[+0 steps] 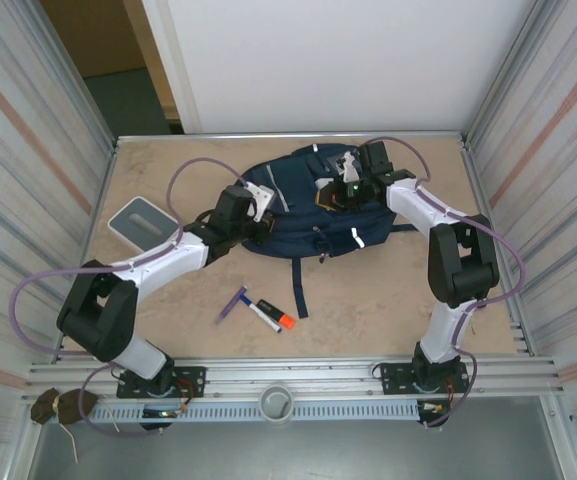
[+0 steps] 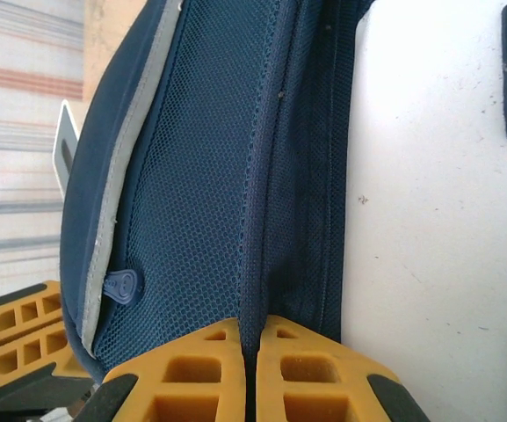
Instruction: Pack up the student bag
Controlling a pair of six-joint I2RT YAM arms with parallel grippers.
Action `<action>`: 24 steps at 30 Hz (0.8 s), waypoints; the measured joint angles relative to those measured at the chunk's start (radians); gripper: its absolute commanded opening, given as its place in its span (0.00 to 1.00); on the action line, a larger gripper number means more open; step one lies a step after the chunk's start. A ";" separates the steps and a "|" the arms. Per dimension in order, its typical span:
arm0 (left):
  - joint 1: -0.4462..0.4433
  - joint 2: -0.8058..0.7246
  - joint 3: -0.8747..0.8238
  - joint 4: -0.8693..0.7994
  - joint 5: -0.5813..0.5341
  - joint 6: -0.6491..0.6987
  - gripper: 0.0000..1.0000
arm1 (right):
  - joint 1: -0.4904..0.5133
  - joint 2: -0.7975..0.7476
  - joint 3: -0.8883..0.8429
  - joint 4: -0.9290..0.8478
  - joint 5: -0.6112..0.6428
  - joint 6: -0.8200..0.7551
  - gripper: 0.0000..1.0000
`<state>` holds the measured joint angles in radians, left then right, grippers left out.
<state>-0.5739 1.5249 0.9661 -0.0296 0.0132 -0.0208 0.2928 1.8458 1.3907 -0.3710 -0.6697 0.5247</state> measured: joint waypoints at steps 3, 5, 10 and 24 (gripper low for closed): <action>0.015 -0.011 0.000 -0.006 -0.024 0.017 0.00 | -0.003 0.002 0.014 -0.026 -0.009 -0.021 0.00; 0.027 -0.012 0.000 -0.014 -0.020 0.026 0.00 | -0.005 0.006 0.024 -0.042 -0.015 -0.038 0.00; 0.047 -0.012 -0.004 -0.017 0.031 0.045 0.00 | -0.005 0.014 0.027 -0.053 -0.025 -0.048 0.00; -0.008 -0.029 -0.055 0.040 0.190 0.073 0.00 | -0.049 0.100 0.138 -0.134 -0.043 -0.078 0.14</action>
<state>-0.5816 1.4960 0.9112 0.0109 0.2028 0.0525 0.2440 1.9453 1.5291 -0.5053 -0.7128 0.4465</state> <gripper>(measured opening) 0.078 0.108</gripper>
